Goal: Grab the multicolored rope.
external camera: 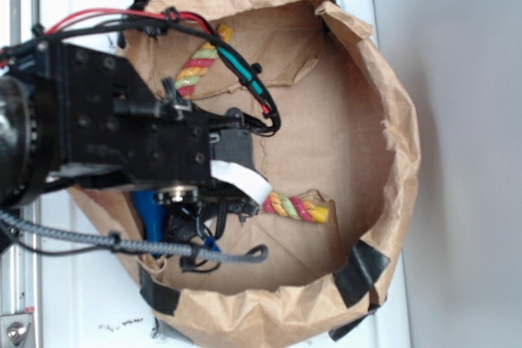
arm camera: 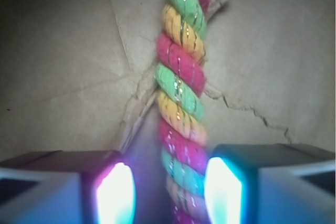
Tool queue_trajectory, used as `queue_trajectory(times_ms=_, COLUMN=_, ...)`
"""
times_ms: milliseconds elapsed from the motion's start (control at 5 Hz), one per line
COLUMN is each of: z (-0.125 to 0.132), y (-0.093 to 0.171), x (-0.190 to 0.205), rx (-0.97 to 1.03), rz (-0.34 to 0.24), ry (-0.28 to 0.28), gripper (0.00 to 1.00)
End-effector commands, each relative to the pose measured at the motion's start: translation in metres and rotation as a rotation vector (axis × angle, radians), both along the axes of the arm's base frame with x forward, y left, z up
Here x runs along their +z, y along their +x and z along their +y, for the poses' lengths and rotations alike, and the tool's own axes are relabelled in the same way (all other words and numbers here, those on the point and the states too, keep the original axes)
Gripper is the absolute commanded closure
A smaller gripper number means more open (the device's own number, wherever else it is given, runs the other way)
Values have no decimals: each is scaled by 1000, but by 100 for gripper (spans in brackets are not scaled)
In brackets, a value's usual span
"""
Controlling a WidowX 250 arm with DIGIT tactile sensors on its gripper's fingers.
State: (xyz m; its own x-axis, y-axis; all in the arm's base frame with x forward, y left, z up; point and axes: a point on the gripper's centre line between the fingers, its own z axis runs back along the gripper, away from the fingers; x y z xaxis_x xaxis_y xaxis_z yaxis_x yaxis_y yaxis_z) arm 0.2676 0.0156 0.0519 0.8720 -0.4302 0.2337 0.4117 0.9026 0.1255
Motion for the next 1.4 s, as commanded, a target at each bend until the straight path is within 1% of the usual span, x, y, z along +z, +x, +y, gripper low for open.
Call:
queue_trajectory(times_ms=0, z=5, y=8, x=31, rx=24, rz=-80, ry=-31, gripper=100)
queue_trajectory(times_ms=200, z=9, y=7, x=41, rx=53, rz=-101, ry=-64, gripper=100)
queue_trajectory(times_ms=400, z=10, y=8, x=44, rx=59, rz=-103, ry=-64, gripper=100)
queue_trajectory(times_ms=600, z=14, y=10, x=45, rx=51, rz=-89, ry=-84, gripper=0)
queue_trajectory(times_ms=1200, z=14, y=10, x=45, rx=51, rz=-89, ry=-84, gripper=0)
